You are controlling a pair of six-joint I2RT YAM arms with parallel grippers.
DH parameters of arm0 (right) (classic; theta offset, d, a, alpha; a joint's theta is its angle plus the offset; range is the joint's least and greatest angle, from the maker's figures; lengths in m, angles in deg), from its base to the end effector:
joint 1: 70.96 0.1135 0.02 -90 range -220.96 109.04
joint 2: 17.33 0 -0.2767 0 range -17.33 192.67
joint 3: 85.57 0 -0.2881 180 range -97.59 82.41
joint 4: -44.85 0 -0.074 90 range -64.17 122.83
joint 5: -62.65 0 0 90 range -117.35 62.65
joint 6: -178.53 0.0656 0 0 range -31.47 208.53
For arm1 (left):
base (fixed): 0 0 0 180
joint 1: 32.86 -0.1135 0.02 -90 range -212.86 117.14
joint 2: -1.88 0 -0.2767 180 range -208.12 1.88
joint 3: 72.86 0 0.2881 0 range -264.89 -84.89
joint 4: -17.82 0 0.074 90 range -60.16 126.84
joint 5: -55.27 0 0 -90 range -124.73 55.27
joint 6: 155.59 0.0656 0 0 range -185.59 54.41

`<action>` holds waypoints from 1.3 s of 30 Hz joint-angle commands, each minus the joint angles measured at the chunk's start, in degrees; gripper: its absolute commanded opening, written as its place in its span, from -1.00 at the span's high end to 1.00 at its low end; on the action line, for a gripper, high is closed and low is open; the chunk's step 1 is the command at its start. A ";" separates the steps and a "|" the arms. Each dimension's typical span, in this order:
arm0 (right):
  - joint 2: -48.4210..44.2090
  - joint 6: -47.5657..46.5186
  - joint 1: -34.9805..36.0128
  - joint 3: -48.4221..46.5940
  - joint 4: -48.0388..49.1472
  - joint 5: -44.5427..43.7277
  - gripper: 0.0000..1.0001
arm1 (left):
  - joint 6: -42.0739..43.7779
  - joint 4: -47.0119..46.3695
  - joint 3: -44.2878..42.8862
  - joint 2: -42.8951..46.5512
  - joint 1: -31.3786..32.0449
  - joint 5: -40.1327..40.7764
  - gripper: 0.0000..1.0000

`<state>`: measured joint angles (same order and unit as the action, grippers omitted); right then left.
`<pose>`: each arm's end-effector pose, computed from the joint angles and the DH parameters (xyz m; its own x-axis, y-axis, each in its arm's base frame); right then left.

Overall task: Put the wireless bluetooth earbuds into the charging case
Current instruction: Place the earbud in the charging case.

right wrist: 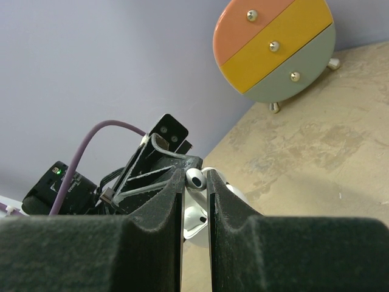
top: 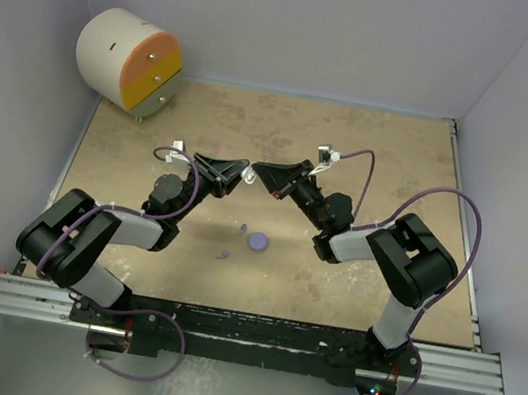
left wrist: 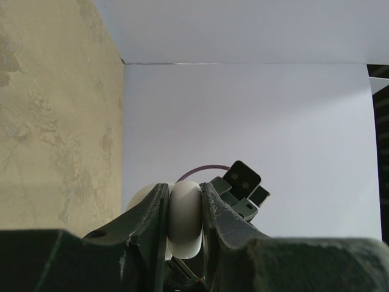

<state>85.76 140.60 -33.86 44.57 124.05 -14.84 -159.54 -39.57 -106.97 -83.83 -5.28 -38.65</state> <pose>0.2939 0.2401 0.2127 -0.3723 0.6839 -0.6274 -0.7329 0.1981 0.6508 0.2789 -0.1507 0.1777 -0.5271 -0.8476 0.0617 0.0532 -0.1053 -0.9930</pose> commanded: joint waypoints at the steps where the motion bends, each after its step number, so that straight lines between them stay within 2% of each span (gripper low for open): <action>1: -0.18 -0.09 -0.13 -0.58 28.49 -0.56 1.00 | -0.70 -4.34 -2.00 -0.13 0.46 0.85 1.00; 39: -1.57 -2.89 -0.19 0.87 27.07 -0.80 1.00 | -3.45 -7.32 -2.37 0.06 0.65 2.52 1.00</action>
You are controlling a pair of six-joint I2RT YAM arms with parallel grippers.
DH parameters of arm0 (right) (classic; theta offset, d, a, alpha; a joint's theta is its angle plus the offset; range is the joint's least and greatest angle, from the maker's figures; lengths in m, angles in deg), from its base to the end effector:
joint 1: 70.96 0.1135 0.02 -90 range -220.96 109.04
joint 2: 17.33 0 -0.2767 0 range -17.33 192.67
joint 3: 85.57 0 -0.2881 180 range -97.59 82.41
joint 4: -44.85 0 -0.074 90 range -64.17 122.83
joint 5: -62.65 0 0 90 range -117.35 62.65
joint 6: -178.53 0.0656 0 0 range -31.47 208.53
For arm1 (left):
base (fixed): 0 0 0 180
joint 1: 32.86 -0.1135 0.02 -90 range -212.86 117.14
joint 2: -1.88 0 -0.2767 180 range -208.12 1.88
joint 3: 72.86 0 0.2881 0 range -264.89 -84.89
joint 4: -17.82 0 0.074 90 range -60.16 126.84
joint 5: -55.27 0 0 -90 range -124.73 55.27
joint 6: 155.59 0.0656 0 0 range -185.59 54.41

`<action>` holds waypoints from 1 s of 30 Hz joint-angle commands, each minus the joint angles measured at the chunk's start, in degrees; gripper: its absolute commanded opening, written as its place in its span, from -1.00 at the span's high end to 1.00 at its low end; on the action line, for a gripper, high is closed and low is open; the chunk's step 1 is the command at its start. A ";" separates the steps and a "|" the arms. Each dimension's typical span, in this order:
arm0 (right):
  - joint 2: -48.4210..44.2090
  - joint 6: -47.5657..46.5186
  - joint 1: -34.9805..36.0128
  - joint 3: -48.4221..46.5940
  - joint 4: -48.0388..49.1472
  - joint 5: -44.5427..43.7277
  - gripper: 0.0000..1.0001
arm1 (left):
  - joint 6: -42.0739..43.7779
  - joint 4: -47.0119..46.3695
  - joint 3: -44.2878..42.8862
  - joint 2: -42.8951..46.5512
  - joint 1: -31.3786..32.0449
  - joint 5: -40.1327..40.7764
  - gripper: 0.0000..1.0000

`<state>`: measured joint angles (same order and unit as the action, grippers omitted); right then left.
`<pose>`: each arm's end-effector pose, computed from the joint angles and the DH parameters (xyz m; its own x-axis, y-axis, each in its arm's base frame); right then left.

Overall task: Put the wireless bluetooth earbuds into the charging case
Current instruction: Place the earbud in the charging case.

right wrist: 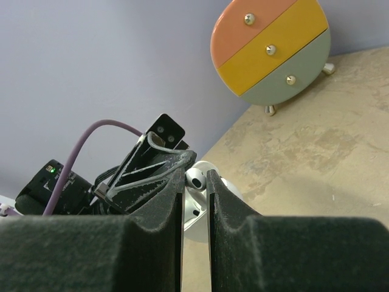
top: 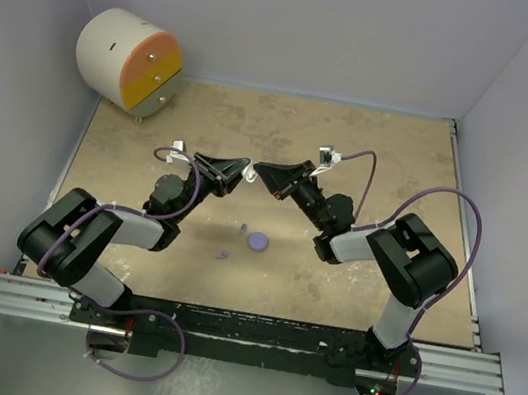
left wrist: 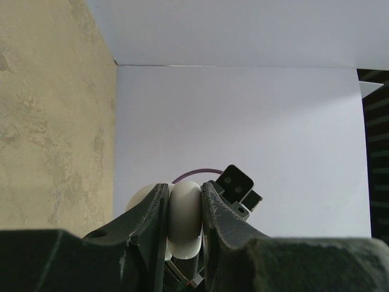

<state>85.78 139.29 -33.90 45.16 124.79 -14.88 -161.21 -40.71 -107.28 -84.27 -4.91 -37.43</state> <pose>0.2921 0.2383 0.2111 -0.3535 0.6807 -0.6416 -0.7420 0.2136 0.6354 0.2798 -0.1520 0.1799 -0.5173 -0.8509 0.0917 0.0542 -0.1395 -0.9887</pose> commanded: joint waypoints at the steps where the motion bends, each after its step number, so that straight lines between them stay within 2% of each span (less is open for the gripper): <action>1: -1.62 -1.66 -0.17 0.34 26.27 -0.78 1.00 | -1.78 -6.19 -2.12 0.46 0.27 1.29 1.00; 9: -1.78 -1.97 -0.14 0.32 25.53 -0.67 0.98 | -1.82 -5.75 -2.88 0.39 0.31 1.37 1.00; 15: -2.27 -2.72 -0.22 0.38 25.05 -0.67 0.86 | -1.79 -5.32 -3.35 0.39 0.28 1.39 1.00; 24: -2.91 -3.39 -0.22 0.60 24.42 -0.69 0.53 | -1.82 -4.93 -3.85 0.50 0.27 1.47 1.00; 30: -3.39 -3.89 -0.19 0.68 24.20 -0.91 0.18 | -1.64 -4.69 -3.91 0.37 0.27 1.39 1.00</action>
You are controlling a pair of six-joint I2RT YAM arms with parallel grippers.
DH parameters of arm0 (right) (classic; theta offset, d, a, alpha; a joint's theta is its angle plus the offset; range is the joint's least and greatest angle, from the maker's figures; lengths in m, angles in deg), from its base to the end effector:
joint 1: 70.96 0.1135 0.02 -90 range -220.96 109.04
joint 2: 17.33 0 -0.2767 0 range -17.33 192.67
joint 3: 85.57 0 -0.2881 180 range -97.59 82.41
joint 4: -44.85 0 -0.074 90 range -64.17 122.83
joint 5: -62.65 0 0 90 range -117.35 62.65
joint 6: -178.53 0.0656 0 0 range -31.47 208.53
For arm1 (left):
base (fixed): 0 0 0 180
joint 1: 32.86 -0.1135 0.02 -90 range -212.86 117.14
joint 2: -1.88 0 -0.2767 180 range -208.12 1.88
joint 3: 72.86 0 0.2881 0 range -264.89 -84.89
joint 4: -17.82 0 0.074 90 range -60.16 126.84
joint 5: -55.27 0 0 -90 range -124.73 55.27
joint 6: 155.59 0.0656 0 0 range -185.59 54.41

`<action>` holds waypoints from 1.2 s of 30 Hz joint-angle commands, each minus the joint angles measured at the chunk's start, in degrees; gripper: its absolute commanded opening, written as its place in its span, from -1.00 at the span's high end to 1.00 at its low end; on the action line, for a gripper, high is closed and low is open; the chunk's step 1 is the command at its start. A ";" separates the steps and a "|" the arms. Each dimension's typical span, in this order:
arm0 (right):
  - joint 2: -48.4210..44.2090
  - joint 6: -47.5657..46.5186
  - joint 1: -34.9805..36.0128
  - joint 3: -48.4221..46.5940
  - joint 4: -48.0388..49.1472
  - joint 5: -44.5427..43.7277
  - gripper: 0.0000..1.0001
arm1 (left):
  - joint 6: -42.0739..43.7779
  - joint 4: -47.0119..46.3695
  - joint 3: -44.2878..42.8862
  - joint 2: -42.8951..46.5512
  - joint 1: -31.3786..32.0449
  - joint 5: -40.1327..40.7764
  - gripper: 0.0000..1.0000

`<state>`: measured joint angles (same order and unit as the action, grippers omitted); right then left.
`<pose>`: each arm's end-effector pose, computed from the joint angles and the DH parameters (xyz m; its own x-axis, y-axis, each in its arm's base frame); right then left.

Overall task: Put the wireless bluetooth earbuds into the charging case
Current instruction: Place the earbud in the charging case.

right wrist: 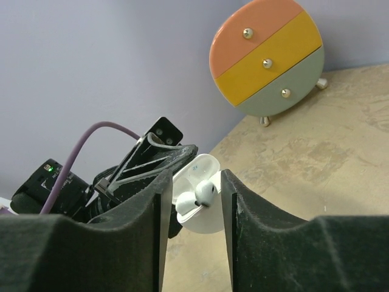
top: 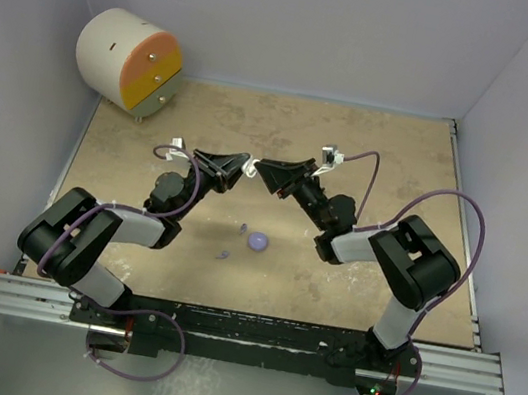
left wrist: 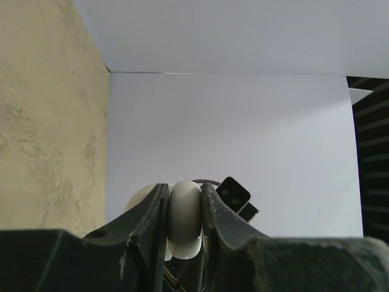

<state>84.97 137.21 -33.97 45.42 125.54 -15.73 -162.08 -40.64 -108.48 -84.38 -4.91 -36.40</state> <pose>0.2907 0.2355 0.2165 -0.3072 0.6896 -0.6558 -0.7595 0.2376 0.6056 0.2844 -0.1530 0.1858 -0.5044 -0.8567 0.1080 0.0636 -0.1616 -0.9848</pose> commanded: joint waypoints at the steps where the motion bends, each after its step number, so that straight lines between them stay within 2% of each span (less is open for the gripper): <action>1: -2.73 -1.90 -0.08 0.37 23.45 -0.14 0.13 | -0.74 -4.76 -2.69 0.52 0.27 0.36 1.00; 10: -4.92 -3.99 -0.16 1.16 22.33 -2.46 0.01 | -0.94 -5.25 -1.63 -0.02 0.27 0.53 1.00; 17: -11.70 -12.03 -0.44 3.06 15.71 -5.35 -0.04 | -1.24 -6.67 -0.41 -1.34 0.27 0.71 1.00; 20: -16.35 -17.05 -0.42 2.11 4.99 -6.75 -0.05 | -1.52 -7.21 -0.18 -1.86 0.22 0.70 1.00; 24: -21.02 -29.10 -0.21 -6.59 -25.02 -8.54 -0.25 | -1.52 -7.05 0.29 -1.77 0.26 0.87 1.00; 26: -21.69 -32.13 -0.13 -9.74 -33.84 -9.97 -0.32 | -1.35 -6.60 0.55 -1.44 0.27 1.20 1.00; 33: -22.41 -33.86 1.36 -13.26 -53.40 -20.70 -0.36 | -0.63 -4.68 0.46 -1.35 0.23 1.86 1.00; 36: -21.78 -34.05 3.28 -13.51 -57.44 -25.36 -0.38 | -0.61 -4.59 0.47 -1.60 0.22 2.09 1.00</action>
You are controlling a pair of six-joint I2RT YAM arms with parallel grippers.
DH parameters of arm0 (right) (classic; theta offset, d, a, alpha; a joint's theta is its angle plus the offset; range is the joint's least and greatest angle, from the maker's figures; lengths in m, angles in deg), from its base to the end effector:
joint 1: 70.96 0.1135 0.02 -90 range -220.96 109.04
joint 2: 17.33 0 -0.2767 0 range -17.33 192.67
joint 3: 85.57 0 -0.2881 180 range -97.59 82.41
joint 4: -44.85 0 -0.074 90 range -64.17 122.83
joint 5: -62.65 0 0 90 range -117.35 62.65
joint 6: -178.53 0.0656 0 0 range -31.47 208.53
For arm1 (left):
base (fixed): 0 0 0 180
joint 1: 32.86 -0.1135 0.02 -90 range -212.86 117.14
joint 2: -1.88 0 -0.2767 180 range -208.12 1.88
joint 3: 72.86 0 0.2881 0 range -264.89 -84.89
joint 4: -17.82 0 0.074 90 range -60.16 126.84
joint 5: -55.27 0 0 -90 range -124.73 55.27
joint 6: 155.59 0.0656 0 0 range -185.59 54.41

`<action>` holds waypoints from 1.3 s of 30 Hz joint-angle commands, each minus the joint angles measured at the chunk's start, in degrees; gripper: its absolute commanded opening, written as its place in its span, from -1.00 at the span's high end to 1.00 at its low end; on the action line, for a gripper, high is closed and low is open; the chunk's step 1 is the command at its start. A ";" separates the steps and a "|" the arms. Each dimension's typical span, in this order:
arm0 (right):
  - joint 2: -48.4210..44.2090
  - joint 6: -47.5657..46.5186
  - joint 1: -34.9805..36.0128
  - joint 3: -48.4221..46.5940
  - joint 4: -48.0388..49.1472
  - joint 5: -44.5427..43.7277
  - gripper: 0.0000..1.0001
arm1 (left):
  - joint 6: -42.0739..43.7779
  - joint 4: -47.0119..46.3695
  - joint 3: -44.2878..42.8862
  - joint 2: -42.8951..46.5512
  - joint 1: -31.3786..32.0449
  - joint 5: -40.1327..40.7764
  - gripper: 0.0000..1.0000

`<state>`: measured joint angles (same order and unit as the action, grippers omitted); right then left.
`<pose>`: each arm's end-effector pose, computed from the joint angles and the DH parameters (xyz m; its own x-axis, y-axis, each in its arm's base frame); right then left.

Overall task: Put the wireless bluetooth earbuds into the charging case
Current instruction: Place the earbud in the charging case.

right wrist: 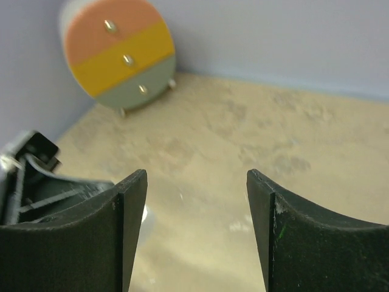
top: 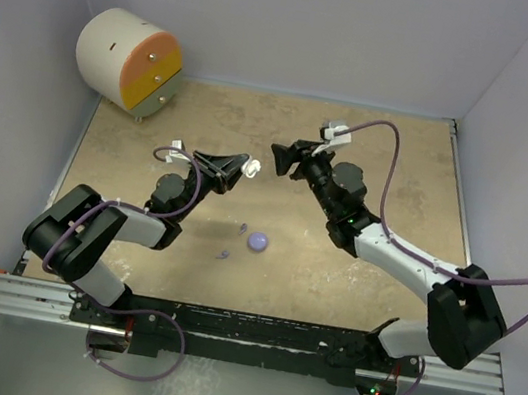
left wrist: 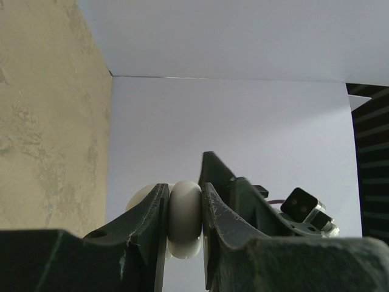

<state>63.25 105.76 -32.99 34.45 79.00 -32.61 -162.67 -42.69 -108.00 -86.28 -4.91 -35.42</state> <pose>0.3031 0.2290 0.3177 0.0157 0.3864 -0.9222 -0.5728 0.7595 0.3085 0.2848 -0.1520 0.1781 -0.4898 -0.8635 0.1206 0.0552 -0.1688 -0.9841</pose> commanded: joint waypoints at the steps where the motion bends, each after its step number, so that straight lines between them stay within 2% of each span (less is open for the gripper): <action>1: 0.20 -2.65 3.13 -2.70 -11.89 -9.85 -0.39 | -0.07 -2.57 0.02 0.21 0.22 1.11 1.00; 10: 3.09 -2.45 9.29 -6.42 -20.32 -17.52 -0.50 | 0.05 -2.09 0.24 0.37 0.25 1.87 1.00; 39: 5.79 -0.62 10.89 -8.44 -25.10 -17.88 -0.54 | 0.13 -1.43 -1.37 -0.12 0.18 1.96 1.00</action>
<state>68.82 104.60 -22.65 28.39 53.63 -50.35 -162.60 -41.62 -107.76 -86.30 -4.93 -33.82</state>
